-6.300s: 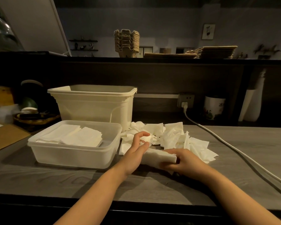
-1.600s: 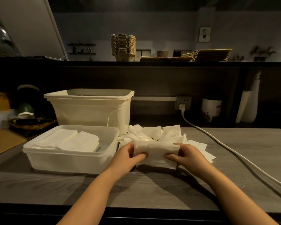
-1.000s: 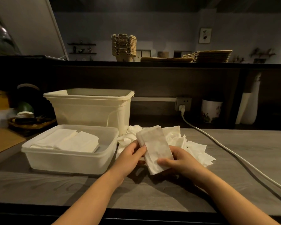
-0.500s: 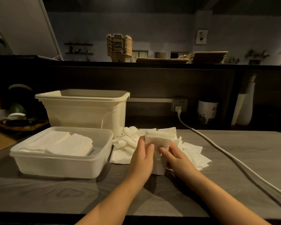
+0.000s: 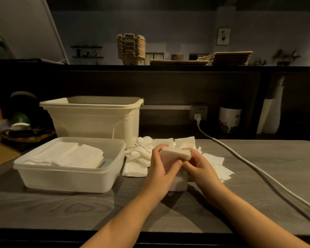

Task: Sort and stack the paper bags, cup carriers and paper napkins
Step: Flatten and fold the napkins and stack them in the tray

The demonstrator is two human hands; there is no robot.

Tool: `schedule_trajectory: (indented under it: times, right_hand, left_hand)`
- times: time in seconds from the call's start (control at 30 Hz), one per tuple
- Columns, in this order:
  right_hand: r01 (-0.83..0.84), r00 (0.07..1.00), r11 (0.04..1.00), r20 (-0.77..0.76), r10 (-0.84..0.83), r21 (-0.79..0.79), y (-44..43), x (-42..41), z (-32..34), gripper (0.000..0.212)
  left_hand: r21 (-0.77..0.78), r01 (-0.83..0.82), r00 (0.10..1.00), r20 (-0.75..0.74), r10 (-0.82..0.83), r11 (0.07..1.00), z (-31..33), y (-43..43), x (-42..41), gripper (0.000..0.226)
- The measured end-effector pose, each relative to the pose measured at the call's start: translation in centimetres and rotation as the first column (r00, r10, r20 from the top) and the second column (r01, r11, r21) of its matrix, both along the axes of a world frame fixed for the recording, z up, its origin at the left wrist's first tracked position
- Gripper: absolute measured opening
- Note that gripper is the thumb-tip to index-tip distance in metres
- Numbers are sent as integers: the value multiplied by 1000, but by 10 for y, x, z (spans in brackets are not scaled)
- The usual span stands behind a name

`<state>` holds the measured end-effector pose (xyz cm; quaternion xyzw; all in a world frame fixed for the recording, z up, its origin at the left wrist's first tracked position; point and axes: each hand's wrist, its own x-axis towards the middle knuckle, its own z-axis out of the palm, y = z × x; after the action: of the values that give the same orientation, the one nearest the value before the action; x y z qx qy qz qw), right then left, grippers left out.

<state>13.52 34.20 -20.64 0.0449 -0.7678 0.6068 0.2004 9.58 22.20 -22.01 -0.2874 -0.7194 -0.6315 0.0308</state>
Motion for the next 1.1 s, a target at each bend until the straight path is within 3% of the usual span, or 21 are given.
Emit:
schedule_trajectory:
  times: [0.13,0.3,0.47,0.53,0.6,0.67,0.73,0.93,1.1]
  right_hand:
    - [8,1000,979,7,-7,-204,5,4,2,20]
    - [-37,999,953,-12,36,-300,9,5,5,31]
    - [-81,997,985,-18,80,-150,10,4,6,39]
    - [-70,998,997,8,70,44,8,3,4,35]
    - [-49,998,949,58,32,311,4,2,3,27]
    - [-43,995,894,98,-1,446,3,2,3,22]
    - [-45,992,864,123,-20,502,4,3,4,22]
    - [-117,985,839,172,28,532,3,6,4,53]
    - [-73,994,856,111,19,512,5,3,1,54]
  left_hand:
    - [-202,-20,1000,16,24,979,-3,-5,-5,71]
    - [-241,-25,1000,-11,23,970,4,-18,-9,59]
    - [-238,-66,995,-92,45,969,19,-53,-25,41]
    - [-180,-92,995,-66,81,979,18,-65,-30,40]
    - [-194,-94,995,-62,83,977,13,-72,-29,38]
    - [-209,-78,996,-62,66,975,4,-73,-27,36]
    - [-217,-75,996,-71,61,973,0,-73,-25,35]
    - [-225,-12,1000,-8,10,974,-1,-77,-22,40]
    - [-331,-22,998,-67,0,943,0,-72,-16,53]
